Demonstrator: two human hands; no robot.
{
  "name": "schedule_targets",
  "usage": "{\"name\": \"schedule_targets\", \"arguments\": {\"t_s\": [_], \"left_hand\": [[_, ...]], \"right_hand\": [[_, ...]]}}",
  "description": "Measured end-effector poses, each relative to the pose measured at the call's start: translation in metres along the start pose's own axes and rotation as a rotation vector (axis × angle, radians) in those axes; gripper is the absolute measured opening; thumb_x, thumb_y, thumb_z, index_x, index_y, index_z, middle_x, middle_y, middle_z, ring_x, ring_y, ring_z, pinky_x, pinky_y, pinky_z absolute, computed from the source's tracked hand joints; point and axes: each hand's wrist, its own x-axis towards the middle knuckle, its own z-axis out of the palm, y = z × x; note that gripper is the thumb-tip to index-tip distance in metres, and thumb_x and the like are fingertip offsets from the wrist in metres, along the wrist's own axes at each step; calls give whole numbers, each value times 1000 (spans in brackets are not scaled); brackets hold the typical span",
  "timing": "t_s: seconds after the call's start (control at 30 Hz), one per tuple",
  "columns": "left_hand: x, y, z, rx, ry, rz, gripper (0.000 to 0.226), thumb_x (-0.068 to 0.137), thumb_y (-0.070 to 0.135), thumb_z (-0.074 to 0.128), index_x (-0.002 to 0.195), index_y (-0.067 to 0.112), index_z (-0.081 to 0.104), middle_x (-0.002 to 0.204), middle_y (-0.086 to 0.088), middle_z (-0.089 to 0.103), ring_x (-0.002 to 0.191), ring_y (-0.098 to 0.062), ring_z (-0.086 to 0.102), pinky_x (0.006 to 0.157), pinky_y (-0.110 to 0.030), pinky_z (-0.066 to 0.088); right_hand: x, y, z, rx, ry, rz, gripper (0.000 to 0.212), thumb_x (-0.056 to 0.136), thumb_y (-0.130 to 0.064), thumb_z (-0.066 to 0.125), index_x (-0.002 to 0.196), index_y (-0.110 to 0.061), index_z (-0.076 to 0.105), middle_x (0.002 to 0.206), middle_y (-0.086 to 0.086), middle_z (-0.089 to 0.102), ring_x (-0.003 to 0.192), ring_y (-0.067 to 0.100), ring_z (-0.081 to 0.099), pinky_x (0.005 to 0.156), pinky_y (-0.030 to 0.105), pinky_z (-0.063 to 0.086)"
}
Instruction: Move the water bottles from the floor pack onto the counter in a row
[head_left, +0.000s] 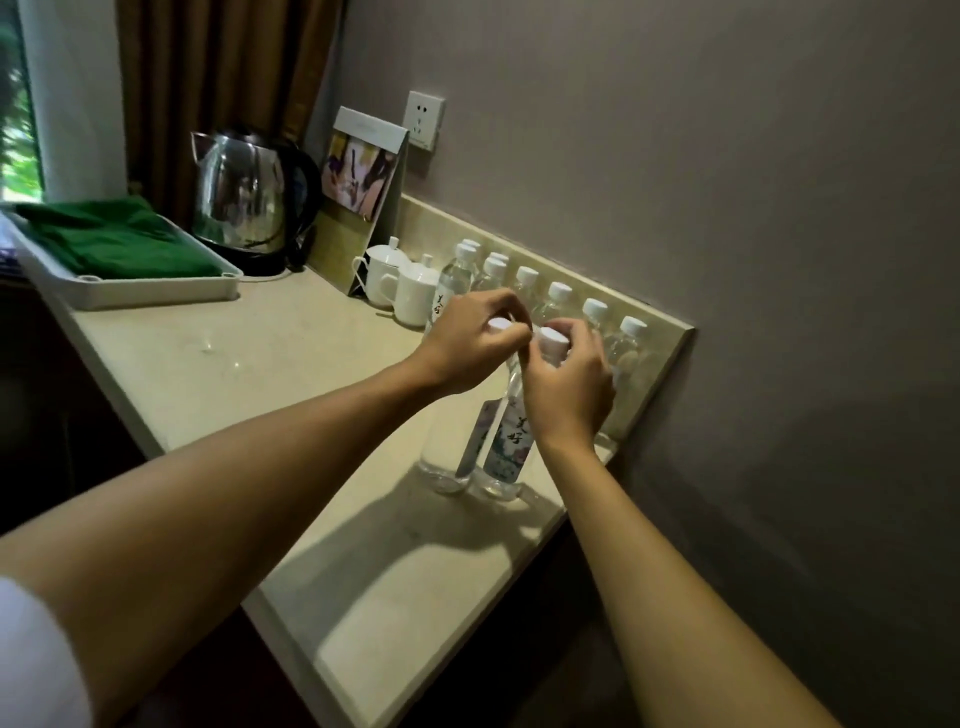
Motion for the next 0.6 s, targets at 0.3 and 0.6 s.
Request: {"name": "schedule_targets", "arguments": {"t_s": [0.3,0.6], "left_hand": [[-18,-10,0,-93,-5,-2,34,85,45,61,93,12,63,77,2,66,68,-13,65,61,-40,56],[-77,-60,-1,-3,-275,-208,75,68,58,77,123,14,51,110,1,57,96,-14,57,68,-21,48]], "right_hand": [[-38,8,6,5,32,223,49,87,-61,44,112,-21,58,107,0,67,97,21,62,80,40,53],[-82,-6,6,111,-150,602,65,84,-69,46,124,-18,51,121,7,64,113,30,59,98,41,47]]}}
